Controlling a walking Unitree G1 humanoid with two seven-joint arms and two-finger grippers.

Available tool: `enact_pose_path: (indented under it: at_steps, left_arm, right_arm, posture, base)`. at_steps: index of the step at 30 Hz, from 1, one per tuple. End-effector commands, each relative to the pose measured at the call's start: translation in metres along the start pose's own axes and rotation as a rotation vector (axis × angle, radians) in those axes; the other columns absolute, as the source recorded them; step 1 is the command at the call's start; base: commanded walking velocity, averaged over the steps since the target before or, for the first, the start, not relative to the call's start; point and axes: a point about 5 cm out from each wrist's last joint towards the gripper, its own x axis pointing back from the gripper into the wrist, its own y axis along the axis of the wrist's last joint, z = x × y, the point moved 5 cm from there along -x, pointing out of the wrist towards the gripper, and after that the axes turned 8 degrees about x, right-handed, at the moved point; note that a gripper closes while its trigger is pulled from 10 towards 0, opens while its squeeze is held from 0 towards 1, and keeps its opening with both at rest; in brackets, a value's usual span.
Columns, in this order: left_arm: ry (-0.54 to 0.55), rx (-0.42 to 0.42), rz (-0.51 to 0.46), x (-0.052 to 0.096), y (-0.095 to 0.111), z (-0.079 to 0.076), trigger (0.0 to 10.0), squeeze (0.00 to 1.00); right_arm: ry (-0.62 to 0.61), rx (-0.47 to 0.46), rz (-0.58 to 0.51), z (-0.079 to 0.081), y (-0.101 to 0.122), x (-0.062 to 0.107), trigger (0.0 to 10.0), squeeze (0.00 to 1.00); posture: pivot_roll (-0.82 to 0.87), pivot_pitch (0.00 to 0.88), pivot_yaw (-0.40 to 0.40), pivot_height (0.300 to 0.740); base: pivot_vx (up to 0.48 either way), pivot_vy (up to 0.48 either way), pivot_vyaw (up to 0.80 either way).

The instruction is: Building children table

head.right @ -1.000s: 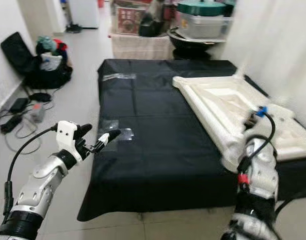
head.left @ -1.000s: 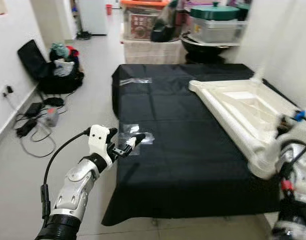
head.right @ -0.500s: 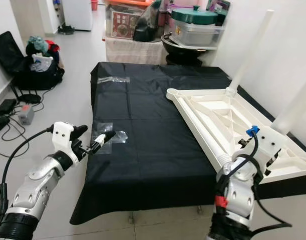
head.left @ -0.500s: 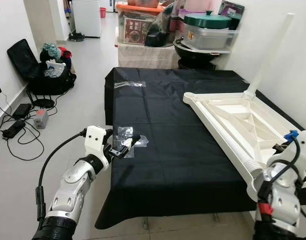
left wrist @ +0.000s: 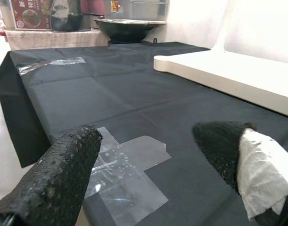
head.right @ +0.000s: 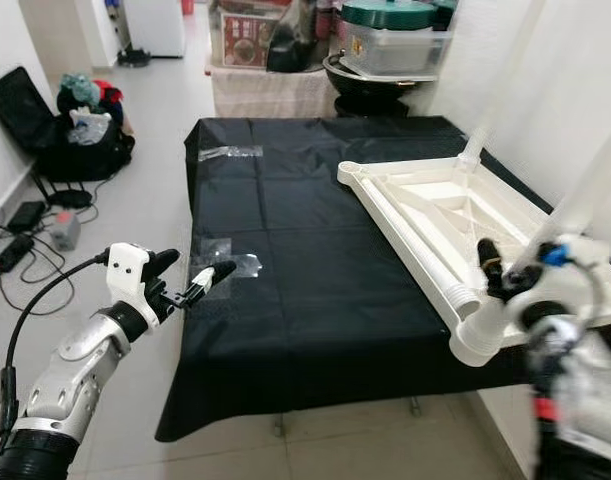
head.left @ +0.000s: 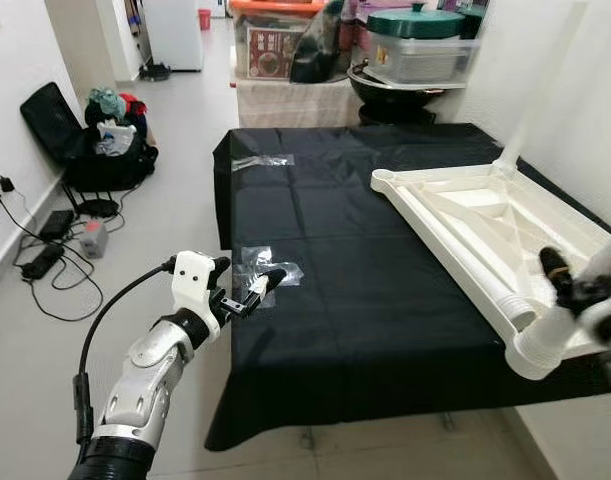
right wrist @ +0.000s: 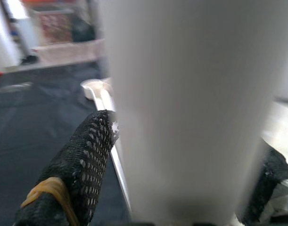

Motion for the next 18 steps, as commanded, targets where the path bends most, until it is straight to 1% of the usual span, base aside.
enact_pose_path:
  at_steps: [1, 2, 4, 5, 6, 7, 8, 10, 11, 12, 13, 14, 15, 16, 18]
  left_arm:
    - [-0.018, -0.005, 0.016, 0.001, -0.002, -0.004, 10.0, 0.0]
    - [-0.018, -0.005, 0.016, 0.001, -0.002, -0.004, 10.0, 0.0]
    - [-0.022, -0.005, 0.014, -0.001, 0.0, -0.005, 10.0, 0.0]
    - [-0.019, -0.008, 0.016, -0.001, -0.001, -0.004, 10.0, 0.0]
    - [-0.017, -0.009, 0.017, -0.002, -0.001, -0.003, 10.0, 0.0]
    - [-0.016, -0.009, 0.018, -0.002, -0.001, -0.003, 10.0, 0.0]
    - [-0.016, -0.009, 0.018, -0.002, -0.001, -0.003, 10.0, 0.0]
    - [-0.016, -0.007, 0.017, -0.002, -0.001, -0.004, 10.0, 0.0]
    - [-0.016, -0.007, 0.017, -0.001, -0.002, -0.005, 10.0, 0.0]
    - [-0.016, -0.007, 0.017, -0.001, -0.002, -0.005, 10.0, 0.0]
    - [-0.016, -0.005, 0.016, 0.0, -0.002, -0.005, 10.0, 0.0]
    - [-0.014, -0.004, 0.015, 0.001, -0.002, -0.005, 10.0, 0.0]
    - [-0.014, -0.004, 0.015, 0.001, -0.002, -0.005, 10.0, 0.0]
    - [-0.009, -0.006, 0.016, 0.002, -0.002, -0.004, 10.0, 0.0]
    - [-0.009, -0.006, 0.016, 0.002, -0.002, -0.004, 10.0, 0.0]
  right_arm:
    - [0.046, -0.004, 0.006, 0.0, -0.004, -0.003, 10.0, 0.0]
    - [0.046, -0.004, 0.006, 0.0, -0.004, -0.003, 10.0, 0.0]
    - [0.077, 0.012, -0.023, -0.002, 0.005, -0.009, 10.0, 0.0]
    - [0.071, 0.009, -0.028, -0.003, 0.006, -0.013, 8.0, 0.0]
    - [0.037, 0.019, -0.003, -0.004, -0.001, -0.019, 0.0, 0.0]
    - [0.019, 0.025, 0.018, -0.006, -0.006, -0.022, 0.0, 0.0]
    - [0.019, 0.025, 0.018, -0.006, -0.006, -0.022, 0.0, 0.0]
    - [0.004, 0.038, 0.045, -0.003, -0.014, -0.025, 0.0, 0.0]
    - [-0.079, 0.045, 0.077, -0.009, -0.021, -0.026, 0.0, 0.0]
    - [-0.079, 0.045, 0.077, -0.009, -0.021, -0.026, 0.0, 0.0]
    - [-0.208, 0.066, 0.123, -0.021, -0.028, -0.026, 0.0, 0.0]
    - [-0.422, 0.065, 0.182, -0.043, -0.036, -0.02, 0.0, 0.0]
    - [-0.422, 0.065, 0.182, -0.043, -0.036, -0.02, 0.0, 0.0]
    - [-0.665, 0.063, 0.226, -0.062, -0.042, -0.004, 0.0, 0.0]
    - [-0.665, 0.063, 0.226, -0.062, -0.042, -0.004, 0.0, 0.0]
  posture:
    - [0.0, 0.0, -0.076, 0.74]
    - [0.0, 0.0, -0.076, 0.74]
    - [0.0, 0.0, -0.079, 0.74]
    - [0.0, 0.0, -0.079, 0.74]
    - [0.0, 0.0, -0.081, 0.74]
    - [0.0, 0.0, -0.081, 0.74]
    - [0.0, 0.0, -0.081, 0.74]
    - [0.01, 0.0, -0.085, 0.74]
    - [0.01, 0.0, -0.086, 0.74]
    - [0.01, 0.0, -0.086, 0.74]
    - [0.02, 0.0, -0.085, 0.74]
    - [0.02, 0.0, -0.084, 0.74]
    - [0.02, 0.0, -0.084, 0.74]
    - [0.01, 0.0, -0.082, 0.74]
    - [0.01, 0.0, -0.082, 0.74]
  base:
    - [0.0, 0.0, 0.0]
    - [0.0, 0.0, 0.0]
    - [0.0, 0.0, 0.0]
    - [0.0, 0.0, 0.0]
    - [0.0, 0.0, 0.0]
    - [0.0, 0.0, 0.0]
    - [0.0, 0.0, 0.0]
    - [0.0, 0.0, 0.0]
    - [0.0, 0.0, 0.0]
    - [0.0, 0.0, 0.0]
    - [0.0, 0.0, 0.0]
    - [0.0, 0.0, 0.0]
    - [0.0, 0.0, 0.0]
    - [0.0, 0.0, 0.0]
    - [0.0, 0.0, 0.0]
